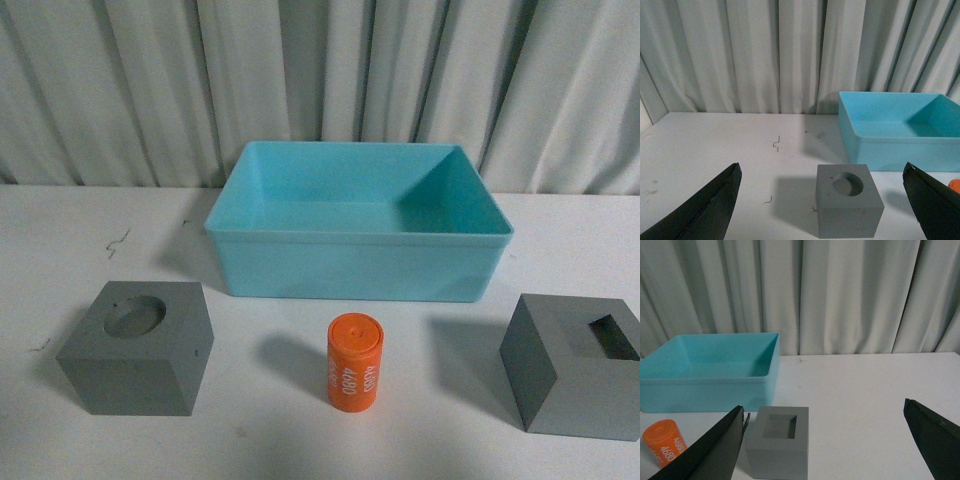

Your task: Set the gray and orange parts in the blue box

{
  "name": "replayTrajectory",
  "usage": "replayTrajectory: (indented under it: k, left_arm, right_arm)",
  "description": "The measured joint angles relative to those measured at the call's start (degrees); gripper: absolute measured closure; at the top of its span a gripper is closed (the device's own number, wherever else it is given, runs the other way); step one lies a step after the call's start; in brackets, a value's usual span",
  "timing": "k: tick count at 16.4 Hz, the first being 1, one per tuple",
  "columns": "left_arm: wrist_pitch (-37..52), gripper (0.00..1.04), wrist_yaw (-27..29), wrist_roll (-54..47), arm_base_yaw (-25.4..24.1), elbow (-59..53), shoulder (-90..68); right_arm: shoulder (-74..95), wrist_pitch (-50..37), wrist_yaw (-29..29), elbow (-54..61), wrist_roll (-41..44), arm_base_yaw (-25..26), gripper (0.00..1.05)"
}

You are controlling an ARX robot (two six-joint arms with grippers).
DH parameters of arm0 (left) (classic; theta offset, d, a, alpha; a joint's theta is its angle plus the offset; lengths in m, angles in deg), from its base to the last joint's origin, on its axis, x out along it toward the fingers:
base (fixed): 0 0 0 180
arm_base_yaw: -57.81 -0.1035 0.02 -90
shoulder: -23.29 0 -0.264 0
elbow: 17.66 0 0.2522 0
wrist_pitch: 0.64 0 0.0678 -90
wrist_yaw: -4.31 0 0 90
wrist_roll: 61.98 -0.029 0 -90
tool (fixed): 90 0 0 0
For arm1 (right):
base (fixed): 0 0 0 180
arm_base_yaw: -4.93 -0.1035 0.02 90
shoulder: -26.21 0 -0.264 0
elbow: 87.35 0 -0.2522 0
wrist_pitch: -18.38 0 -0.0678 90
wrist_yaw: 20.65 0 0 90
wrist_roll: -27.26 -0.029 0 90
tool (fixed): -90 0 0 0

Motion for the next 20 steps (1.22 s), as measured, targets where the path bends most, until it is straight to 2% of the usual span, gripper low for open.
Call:
replayTrajectory:
  k: [6, 7, 8, 9, 10, 11, 16, 18, 20]
  left_arm:
    - [0.00, 0.07, 0.00, 0.00, 0.00, 0.00, 0.00]
    - [-0.02, 0.07, 0.07, 0.00, 0.00, 0.00, 0.00]
    - [0.02, 0.07, -0.13, 0.00, 0.00, 0.00, 0.00]
    - [0.02, 0.07, 0.13, 0.00, 0.02, 0.00, 0.00]
    - [-0.15, 0.07, 0.00, -0.02, -0.13, 0.00, 0.00]
    - [-0.04, 0.07, -0.04, -0.02, 0.00, 0.00, 0.00]
    - [-0.04, 0.07, -0.02, -0.02, -0.02, 0.00, 0.00]
    - [-0.04, 0.07, 0.00, 0.00, -0.02, 0.00, 0.00]
    - [-0.04, 0.07, 0.00, -0.02, -0.02, 0.00, 0.00]
  right_arm:
    - [0.22, 1.03, 0.81, -0.13, -0.17, -0.15, 0.06]
    - [7.41, 14.10, 12.59, -5.29, -6.54, -4.87, 0.06]
    - [18.21, 21.51, 21.64, -10.23, -13.18, -5.25, 0.06]
    - [22.21, 22.97, 26.58, -11.58, -17.51, -1.77, 0.06]
    - [23.26, 22.05, 25.09, -11.82, -18.84, 1.07, 0.06]
    - [24.33, 20.09, 20.85, -12.90, -18.32, 2.73, 0.06]
    - [38.75, 12.09, -4.20, -19.54, -3.67, 14.71, 0.06]
    - [47.12, 7.26, -9.66, -21.53, 1.44, 16.28, 0.06]
    - [56.02, 2.95, -10.93, -23.26, 5.70, 16.11, 0.06]
